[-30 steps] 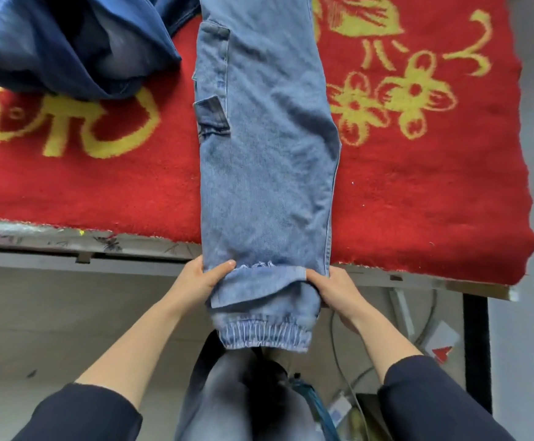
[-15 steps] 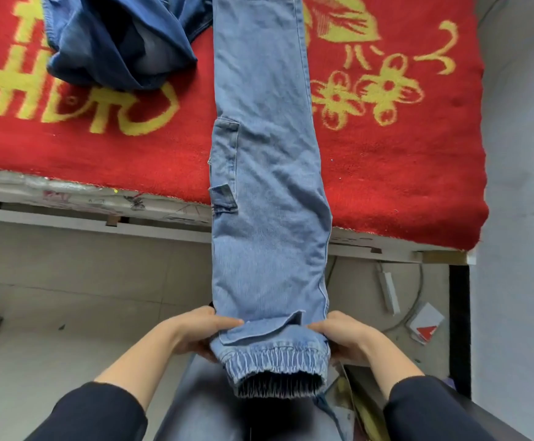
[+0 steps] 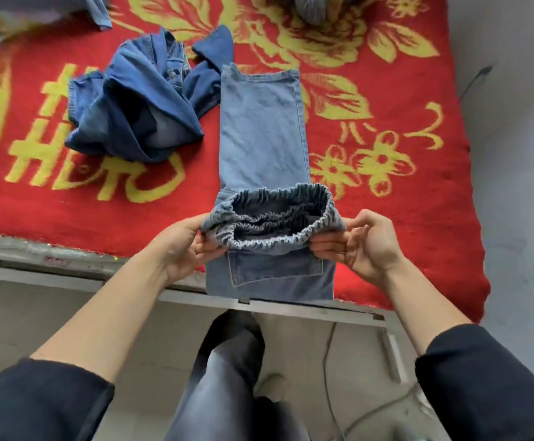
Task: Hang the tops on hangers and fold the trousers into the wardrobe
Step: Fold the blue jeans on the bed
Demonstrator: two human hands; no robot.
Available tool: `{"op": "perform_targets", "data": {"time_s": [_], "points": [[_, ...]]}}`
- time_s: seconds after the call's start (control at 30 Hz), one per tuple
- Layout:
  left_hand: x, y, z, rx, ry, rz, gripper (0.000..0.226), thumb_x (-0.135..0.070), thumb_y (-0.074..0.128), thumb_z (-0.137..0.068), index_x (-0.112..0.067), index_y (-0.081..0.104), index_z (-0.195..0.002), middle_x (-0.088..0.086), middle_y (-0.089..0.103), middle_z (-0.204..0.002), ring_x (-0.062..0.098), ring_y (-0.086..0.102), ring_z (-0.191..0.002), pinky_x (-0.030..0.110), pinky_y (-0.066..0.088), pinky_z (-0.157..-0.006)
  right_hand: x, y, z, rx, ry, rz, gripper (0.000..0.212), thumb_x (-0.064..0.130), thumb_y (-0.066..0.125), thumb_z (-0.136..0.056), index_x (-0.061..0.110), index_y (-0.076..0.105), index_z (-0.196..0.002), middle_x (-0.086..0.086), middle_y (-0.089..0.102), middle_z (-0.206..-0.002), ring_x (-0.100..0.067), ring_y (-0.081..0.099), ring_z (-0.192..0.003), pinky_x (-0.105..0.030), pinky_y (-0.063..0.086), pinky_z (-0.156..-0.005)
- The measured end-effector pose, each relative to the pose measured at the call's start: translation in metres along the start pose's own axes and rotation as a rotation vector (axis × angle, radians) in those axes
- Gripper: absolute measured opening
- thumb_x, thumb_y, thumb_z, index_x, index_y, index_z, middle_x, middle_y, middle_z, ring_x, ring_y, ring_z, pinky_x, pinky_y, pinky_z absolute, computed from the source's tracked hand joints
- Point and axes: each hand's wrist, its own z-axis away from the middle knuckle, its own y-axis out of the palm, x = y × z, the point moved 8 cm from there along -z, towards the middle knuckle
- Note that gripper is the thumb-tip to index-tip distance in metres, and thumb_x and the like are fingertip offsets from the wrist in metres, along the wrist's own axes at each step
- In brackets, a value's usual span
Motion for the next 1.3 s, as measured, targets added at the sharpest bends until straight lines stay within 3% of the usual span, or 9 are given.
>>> {"op": "perform_targets", "data": {"time_s": [0.13, 0.27, 0.57, 0.73, 0.87, 0.93, 1.07, 1.2, 1.3], "points": [[-0.081, 0.012, -0.059, -0.023, 0.029, 0.046, 0.022, -0.022, 0.047, -0.091, -0.012, 0.061, -0.078, 0.003, 0.065, -0.052, 0.012, 0.063, -0.042, 0.025, 0.059, -0.056, 0.077, 0.013, -0.066, -0.07, -0.131, 0.16, 0.028, -0.002, 0.044, -0.079, 0.004, 0.068, -0.091, -0.012, 0.074, -0.083, -0.019, 0.072, -0.077, -0.024, 0.057, -0.066], [-0.14, 0.018, -0.129, -0.066, 0.009, 0.02, 0.028, -0.026, 0.047, -0.084, -0.006, 0.066, -0.085, 0.012, 0.074, -0.075, 0.023, 0.073, -0.069, 0.029, 0.058, -0.068, 0.129, 0.017, -0.143, -0.222, -0.143, 0.321, 0.007, 0.008, 0.062, -0.086, 0.014, 0.059, -0.089, -0.007, 0.071, -0.077, -0.016, 0.064, -0.064, -0.022, 0.048, -0.06], [-0.251, 0.035, -0.267, -0.088, 0.094, -0.08, 0.041, -0.038, 0.04, -0.089, -0.006, 0.065, -0.085, 0.012, 0.073, -0.072, 0.021, 0.072, -0.065, 0.027, 0.052, -0.067, 0.216, 0.007, -0.278, -0.421, -0.234, 0.41, 0.013, 0.019, 0.069, -0.085, 0.021, 0.056, -0.083, -0.002, 0.068, -0.073, -0.008, 0.057, -0.055, -0.017, 0.043, -0.048], [-0.281, 0.035, -0.327, -0.106, 0.139, -0.185, 0.047, -0.051, 0.036, -0.089, -0.015, 0.067, -0.084, 0.007, 0.075, -0.083, 0.017, 0.069, -0.086, 0.034, 0.043, -0.084, 0.246, -0.005, -0.334, -0.516, -0.305, 0.517, 0.012, 0.026, 0.07, -0.081, 0.022, 0.059, -0.083, 0.004, 0.061, -0.075, -0.015, 0.054, -0.069, -0.031, 0.042, -0.065], [-0.269, 0.044, -0.352, -0.072, 0.31, -0.246, 0.031, -0.044, 0.042, -0.091, -0.038, 0.055, -0.119, -0.004, 0.063, -0.124, 0.007, 0.055, -0.111, 0.041, 0.033, -0.104, 0.229, -0.016, -0.363, -0.558, -0.205, 0.597, 0.052, 0.022, 0.072, -0.081, 0.013, 0.053, -0.129, -0.002, 0.06, -0.11, -0.019, 0.059, -0.099, -0.036, 0.049, -0.087], [-0.249, 0.048, -0.36, -0.028, 0.421, -0.502, 0.057, -0.037, 0.047, -0.092, -0.031, 0.031, -0.147, 0.001, 0.04, -0.149, 0.012, 0.039, -0.134, 0.037, 0.025, -0.113, 0.204, -0.012, -0.365, -0.491, -0.158, 0.756, 0.061, 0.019, 0.069, -0.083, 0.013, 0.045, -0.139, -0.007, 0.06, -0.125, -0.022, 0.058, -0.111, -0.039, 0.046, -0.099], [-0.178, 0.05, -0.334, -0.049, 0.623, -1.372, 0.064, -0.038, 0.039, -0.098, -0.029, 0.008, -0.152, 0.003, 0.003, -0.161, 0.02, -0.003, -0.148, 0.04, 0.001, -0.12, 0.155, 0.006, -0.341, -0.351, -0.241, 1.245, 0.066, 0.028, 0.061, -0.088, 0.021, 0.034, -0.147, -0.003, 0.038, -0.151, -0.018, 0.035, -0.139, -0.037, 0.031, -0.112], [-0.099, 0.049, -0.285, 0.043, 0.612, -1.651, 0.061, -0.045, 0.028, -0.099, -0.032, 0.001, -0.152, 0.001, -0.015, -0.16, 0.017, -0.022, -0.145, 0.036, -0.016, -0.113, 0.1, 0.006, -0.289, -0.223, -0.316, 1.419, 0.066, 0.036, 0.059, -0.09, 0.022, 0.032, -0.149, -0.004, 0.025, -0.157, -0.017, 0.019, -0.146, -0.033, 0.018, -0.119], [-0.063, 0.048, -0.248, 0.09, 0.638, -1.786, 0.059, -0.046, 0.025, -0.097, -0.028, 0.017, -0.152, 0.005, 0.0, -0.16, 0.023, -0.007, -0.147, 0.037, -0.01, -0.118, 0.044, -0.005, -0.247, -0.052, -0.235, 1.701, 0.065, 0.049, 0.037, -0.097, 0.027, 0.012, -0.153, 0.004, 0.0, -0.161, -0.014, -0.004, -0.148, -0.03, -0.007, -0.12]]}}
